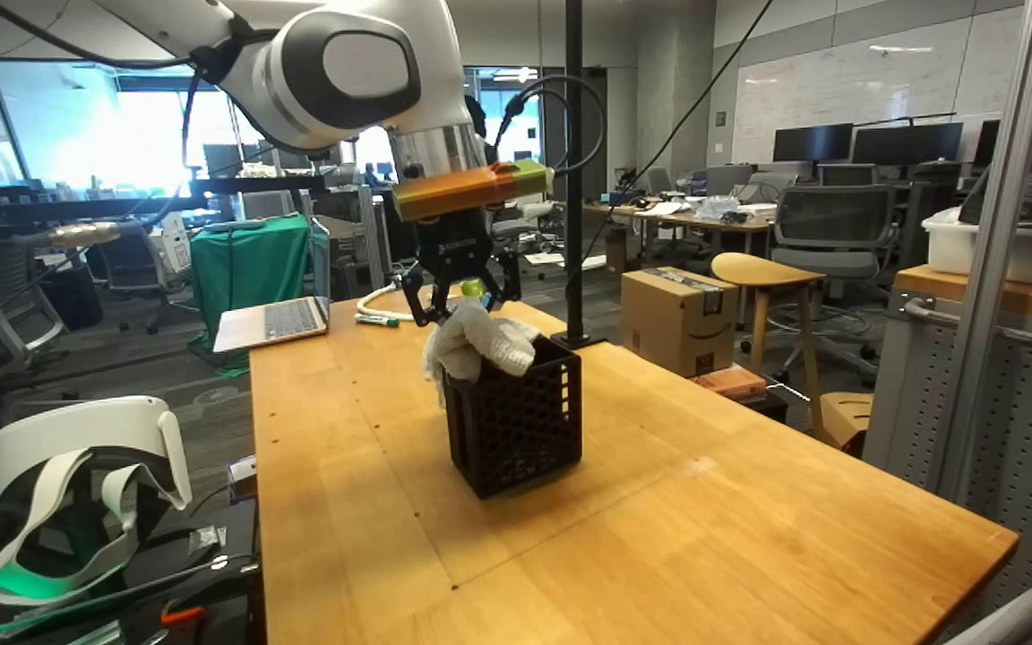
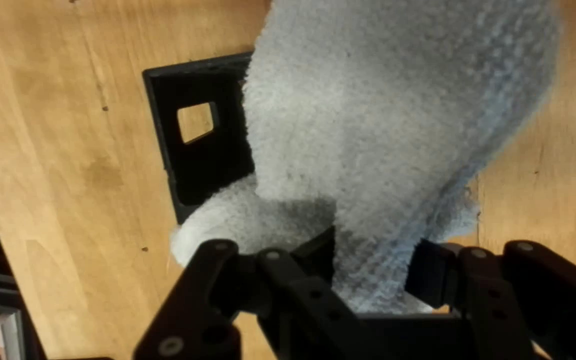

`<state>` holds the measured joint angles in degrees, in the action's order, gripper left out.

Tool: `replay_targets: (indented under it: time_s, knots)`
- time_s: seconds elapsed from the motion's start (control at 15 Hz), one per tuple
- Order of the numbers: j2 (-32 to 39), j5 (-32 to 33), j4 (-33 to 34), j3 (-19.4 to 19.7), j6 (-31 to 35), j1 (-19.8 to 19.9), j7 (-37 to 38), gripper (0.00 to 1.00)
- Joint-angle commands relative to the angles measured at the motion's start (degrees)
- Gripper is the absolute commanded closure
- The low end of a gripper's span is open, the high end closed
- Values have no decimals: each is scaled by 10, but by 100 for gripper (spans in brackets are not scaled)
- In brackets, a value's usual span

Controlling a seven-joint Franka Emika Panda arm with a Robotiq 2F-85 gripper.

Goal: Put the white towel in the black box

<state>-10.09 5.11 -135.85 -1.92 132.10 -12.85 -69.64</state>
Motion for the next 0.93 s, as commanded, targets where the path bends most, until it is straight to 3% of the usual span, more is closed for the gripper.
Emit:
replay_targets:
  time_s: [0.0, 0.47, 0.87]
  knots:
    - [1, -13, 10, -6, -40, 15, -20, 92]
    - [-73, -1, -25, -5, -53, 21, -13, 92]
    - [-62, 27, -25, -1, -77, 33, -8, 91]
